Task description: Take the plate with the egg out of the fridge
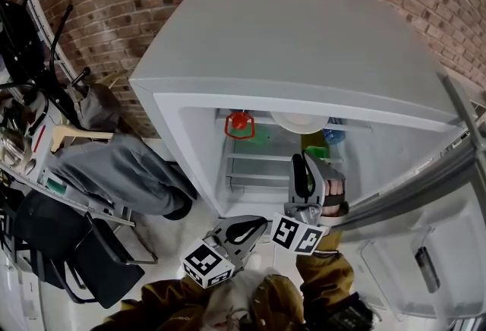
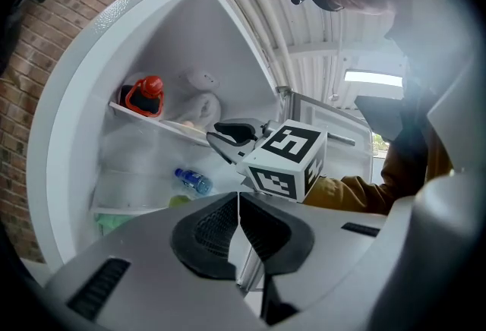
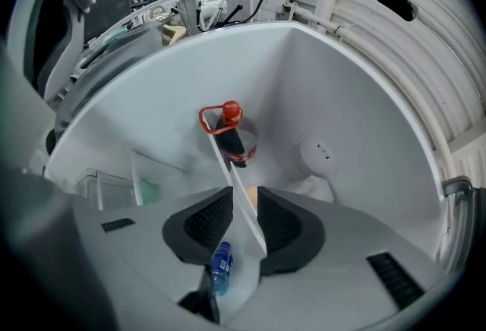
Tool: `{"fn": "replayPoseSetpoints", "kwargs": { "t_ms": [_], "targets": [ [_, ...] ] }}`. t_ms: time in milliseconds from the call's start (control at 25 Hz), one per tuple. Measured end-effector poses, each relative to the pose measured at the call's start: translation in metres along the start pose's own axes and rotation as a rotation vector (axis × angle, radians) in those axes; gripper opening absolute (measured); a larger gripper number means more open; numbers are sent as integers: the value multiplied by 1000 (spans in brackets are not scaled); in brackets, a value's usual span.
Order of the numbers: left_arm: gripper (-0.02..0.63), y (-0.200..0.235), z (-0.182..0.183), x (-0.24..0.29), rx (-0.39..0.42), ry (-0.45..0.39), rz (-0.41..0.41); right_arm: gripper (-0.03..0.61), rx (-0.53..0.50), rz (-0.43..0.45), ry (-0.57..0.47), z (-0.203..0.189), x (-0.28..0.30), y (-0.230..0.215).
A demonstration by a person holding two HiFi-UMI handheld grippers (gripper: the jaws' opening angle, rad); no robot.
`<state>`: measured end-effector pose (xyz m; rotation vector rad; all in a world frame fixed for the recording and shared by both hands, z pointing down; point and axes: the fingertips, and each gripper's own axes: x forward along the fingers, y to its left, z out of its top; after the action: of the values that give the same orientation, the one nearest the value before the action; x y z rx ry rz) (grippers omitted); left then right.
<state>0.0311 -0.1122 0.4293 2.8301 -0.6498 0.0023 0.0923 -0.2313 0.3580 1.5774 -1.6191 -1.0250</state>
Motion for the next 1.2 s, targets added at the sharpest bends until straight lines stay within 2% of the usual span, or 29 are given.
{"fn": "replayPoseSetpoints", "kwargs": {
  "t_ms": [840, 1200],
  "targets": [
    [-5, 20, 0, 11, -40, 7, 66, 81, -69, 35, -10, -5, 30, -3],
    [-5, 21, 3, 21, -45, 4, 65, 81, -110, 51, -18, -10, 41, -5]
  ]
}}
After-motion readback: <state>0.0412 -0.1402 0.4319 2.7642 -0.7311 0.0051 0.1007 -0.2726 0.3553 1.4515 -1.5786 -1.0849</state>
